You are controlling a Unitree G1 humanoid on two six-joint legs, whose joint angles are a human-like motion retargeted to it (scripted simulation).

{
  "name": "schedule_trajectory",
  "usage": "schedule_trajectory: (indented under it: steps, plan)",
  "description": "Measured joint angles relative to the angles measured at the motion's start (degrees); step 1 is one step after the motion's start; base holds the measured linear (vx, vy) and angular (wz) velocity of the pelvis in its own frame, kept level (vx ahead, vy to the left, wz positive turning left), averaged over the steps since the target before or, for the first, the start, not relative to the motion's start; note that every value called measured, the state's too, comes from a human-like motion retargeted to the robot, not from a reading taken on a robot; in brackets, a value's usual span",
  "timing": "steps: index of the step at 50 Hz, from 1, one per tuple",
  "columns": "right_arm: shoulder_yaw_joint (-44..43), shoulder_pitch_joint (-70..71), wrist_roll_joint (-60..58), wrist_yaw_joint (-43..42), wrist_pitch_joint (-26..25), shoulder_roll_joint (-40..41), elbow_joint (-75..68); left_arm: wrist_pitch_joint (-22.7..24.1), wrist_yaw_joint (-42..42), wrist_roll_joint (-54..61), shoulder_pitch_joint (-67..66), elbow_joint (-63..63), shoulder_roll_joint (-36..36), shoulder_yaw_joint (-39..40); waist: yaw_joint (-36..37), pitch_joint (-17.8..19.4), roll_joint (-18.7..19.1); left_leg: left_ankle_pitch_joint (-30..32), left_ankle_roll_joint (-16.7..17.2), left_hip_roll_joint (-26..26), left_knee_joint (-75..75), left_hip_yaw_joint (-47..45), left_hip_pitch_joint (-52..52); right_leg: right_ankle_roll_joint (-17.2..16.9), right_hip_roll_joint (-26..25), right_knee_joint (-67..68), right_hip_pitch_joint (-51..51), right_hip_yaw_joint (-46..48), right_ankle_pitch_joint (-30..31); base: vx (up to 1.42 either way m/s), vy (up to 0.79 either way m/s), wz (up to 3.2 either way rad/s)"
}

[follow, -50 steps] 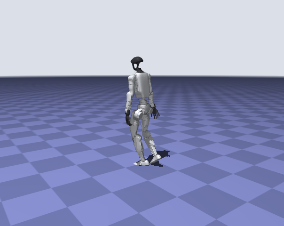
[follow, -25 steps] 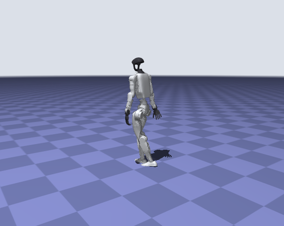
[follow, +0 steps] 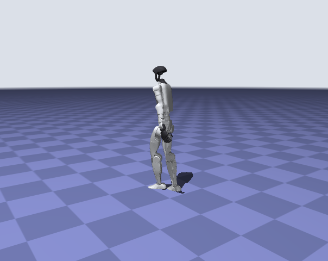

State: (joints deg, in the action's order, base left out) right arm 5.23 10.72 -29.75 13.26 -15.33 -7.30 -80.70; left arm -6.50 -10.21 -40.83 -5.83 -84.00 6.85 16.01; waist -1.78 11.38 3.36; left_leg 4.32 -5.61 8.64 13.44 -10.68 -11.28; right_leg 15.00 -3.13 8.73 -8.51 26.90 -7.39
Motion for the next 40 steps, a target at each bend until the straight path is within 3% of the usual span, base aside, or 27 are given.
schedule_trajectory:
  steps: [2, 5, 7, 10, 11, 13, 15, 19, 25, 30, 31, 32, 35, 38, 40]
  plan:
    - [0.98, 0.36, -1.08, 0.25, 0.43, 0.46, 1.4, -0.26, -0.47, -0.66, -0.48, -0.67, -0.28, -0.02, -0.2, -0.74, 1.21, 2.27, 1.61, -2.54, -4.13, -6.33, 1.01, 0.0, -2.75, -1.06, -2.11, 1.19, -0.56, 0.48, -0.08, -0.03]
    - [1.39, 0.12, -2.9, -0.15, 1.49, 0.85, 2.03, -0.83, -1.21, -2.17, -0.99, -1.42, -0.97, -0.05, -1.01, -3.77, 0.93, -0.93, -5.87, -3.96, -4.08, -14.86, 1.93, -1.94, -3.93, -1.29, -3.83, 3.65, -1.24, 0.49, -0.05, 0.14]
    - [0.72, 0.78, -3.57, -2.64, 1.66, 2.0, -0.04, -1.44, -2.45, -3.15, 0.29, -1.59, -1.16, 0.96, -0.94, -3.67, 0.3, -1.69, -5.06, -2.65, -0.66, -3.79, -0.28, -5.19, -2.7, 2.64, -4.13, 3.93, 0.97, 0.44, 0.04, -0.07]
    - [-1.09, -0.39, -0.06, -5.85, -0.03, 2.95, -3.78, -2.43, -2.75, -3.7, 2.3, -0.45, -0.79, -1.54, 0.01, -4.46, 0.15, -3.29, -6.47, -3.93, -0.51, -7.82, 3.02, -15.97, 1.1, 11.44, -3.5, 8.94, 8.57, 0.41, -0.01, 0.37]
    - [-2.02, -0.81, 0.63, -5.37, -0.54, 2.73, -4.54, -2.27, -1.59, -3.34, 3.4, 0.39, -0.8, -2.93, 1.07, -4.58, 0.44, -3.22, -6.74, -3.28, -0.94, -5.43, 3.56, -18.16, 2.32, 15.36, -2.33, 8.7, 11.13, 0.4, 0.08, 0.48]
    - [-3.67, -1.55, 0.74, -4.49, -1.52, 2.17, -5.82, -2.03, 1.15, -3.09, 5.52, 2.69, -1.02, -4.64, 1.61, -4.47, 1.4, -3.04, -7.11, -2.79, -1.67, -1.23, 4.84, -19.17, 3.68, 23.8, 1.13, 6.48, 13.91, 0.32, 0.11, 0.74]
    - [-4.92, -2.56, -0.11, -4.98, -2.37, 1.36, -7.0, -1.86, 3.4, -2.96, 6.88, 6.08, -1.3, -5.74, 0.66, -4.24, 2.35, -2.69, -7.44, -2.52, -2.57, 1.72, 6.29, -21.56, 4.04, 30.79, 5.29, 2.63, 11.89, 0.3, 0.11, 1.17]
    - [-5.28, -4.62, 1.01, -5.15, -2.03, -0.32, -9.71, 0.27, 3.22, -1.09, 9.62, 14.12, -0.82, -9.65, -2.06, -3.74, 2.62, -1.55, -7.5, -0.7, -4.2, 8.59, 8.22, -21.1, 5.86, 33.03, 11.7, -0.12, 8.67, 0.21, 0.07, 1.63]
    - [-5.94, -9.13, 0.46, 1.0, -2.47, -0.85, -10.19, 5.01, -0.94, 1.13, 13.31, 22.9, 0.0, -13.25, -3.31, -3.51, -0.4, -0.22, -6.04, 3.04, -6.37, 16.99, 10.5, -15.85, 4.68, 20.09, 19.38, -13.21, 2.51, 0.19, -0.06, 1.83]
    - [-5.93, -12.33, 1.55, 1.24, -1.18, -0.87, -9.66, 6.39, -1.7, 4.04, 14.22, 23.52, -1.43, -14.04, -5.08, -2.32, -3.21, -0.01, -5.98, 7.59, -5.73, 26.38, 11.99, -20.78, 0.69, 7.53, 20.64, -35.22, 3.25, 0.15, -0.12, 2.25]
    - [-6.02, -12.67, 1.7, 1.39, -0.99, -0.7, -9.81, 6.18, -1.89, 4.25, 14.04, 22.89, -1.77, -13.77, -5.28, -2.18, -3.29, -0.18, -5.98, 7.87, -5.47, 28.06, 12.23, -19.47, 0.35, 6.89, 20.3, -36.27, 4.98, 0.22, -0.18, 2.14]
    - [-6.11, -12.89, 1.89, 1.57, -0.96, -0.55, -10.02, 5.92, -2.12, 4.34, 13.83, 22.15, -2.06, -13.44, -5.31, -2.1, -3.24, -0.4, -5.96, 7.94, -5.2, 29.41, 12.37, -17.9, 0.4, 6.81, 19.98, -35.21, 5.4, 0.2, -0.18, 1.94]
    - [-6.47, -13.08, 2.69, 2.24, -2.02, -0.37, -10.74, 5.04, -2.83, 3.26, 12.49, 19.18, -2.54, -12.09, -4.14, -2.8, -3.0, -1.17, -5.85, 7.7, -4.38, 30.33, 12.12, -12.17, 5.14, 5.58, 17.44, -18.45, 2.21, 0.17, -0.15, 1.74]
    - [-7.76, -12.82, 3.02, 2.59, -2.36, -0.76, -10.49, 4.42, -2.32, 0.58, 11.39, 14.51, -2.27, -11.15, -2.4, -3.21, -3.22, -1.26, -4.12, 8.47, -1.81, 29.21, 10.82, -14.35, 7.14, 3.73, 15.12, -16.02, 2.07, 0.13, -0.12, 1.85]
    - [-7.96, -12.39, 3.2, 2.64, -2.43, -1.73, -9.71, 3.04, -0.82, -1.08, 11.04, 10.4, -2.0, -10.52, -1.02, -3.29, -2.54, -0.95, -1.16, 7.09, -0.18, 22.55, 9.41, -14.6, 8.31, 1.87, 12.98, -10.89, 1.91, 0.06, -0.03, 1.85]
